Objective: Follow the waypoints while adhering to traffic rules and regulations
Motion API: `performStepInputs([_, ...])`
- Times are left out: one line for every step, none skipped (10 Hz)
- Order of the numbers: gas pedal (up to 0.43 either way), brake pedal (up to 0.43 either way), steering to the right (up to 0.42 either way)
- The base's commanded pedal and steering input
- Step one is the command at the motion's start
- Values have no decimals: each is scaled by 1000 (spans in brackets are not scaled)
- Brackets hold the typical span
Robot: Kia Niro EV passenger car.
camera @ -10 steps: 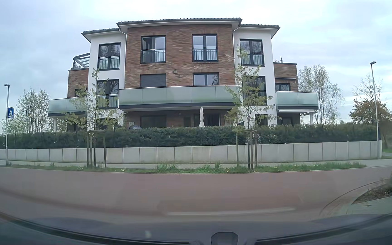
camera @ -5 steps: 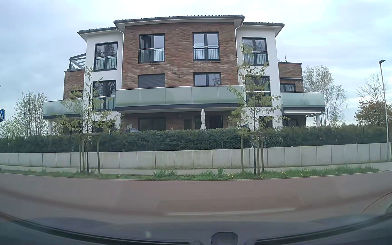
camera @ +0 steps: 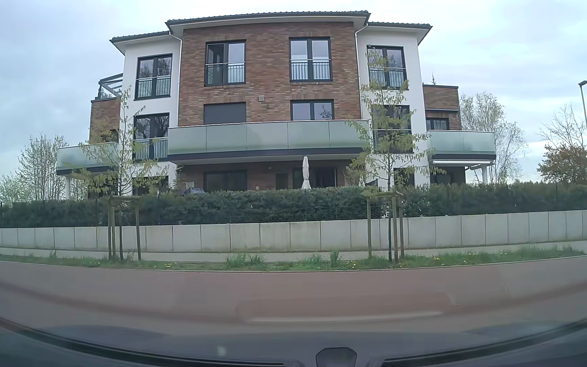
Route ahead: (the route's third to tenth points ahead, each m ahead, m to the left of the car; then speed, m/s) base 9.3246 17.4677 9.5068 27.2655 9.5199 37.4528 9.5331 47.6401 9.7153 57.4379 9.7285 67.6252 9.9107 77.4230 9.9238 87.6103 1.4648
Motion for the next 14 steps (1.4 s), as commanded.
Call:
performStepInputs([0, 49, -24])
performStepInputs([0, 24, -24])
performStepInputs([0, 0, -24])
performStepInputs([0, 0, -24])
performStepInputs([67, 0, -24])
performStepInputs([110, 0, -24])
performStepInputs([177, 0, -27])
performStepInputs([240, 0, -37])
performStepInputs([287, 0, -53])
performStepInputs([311, 0, -78])
performStepInputs([339, 0, -100])
performStepInputs([350, 0, -136])
performStepInputs([350, 0, -171])
performStepInputs([350, 0, -203])
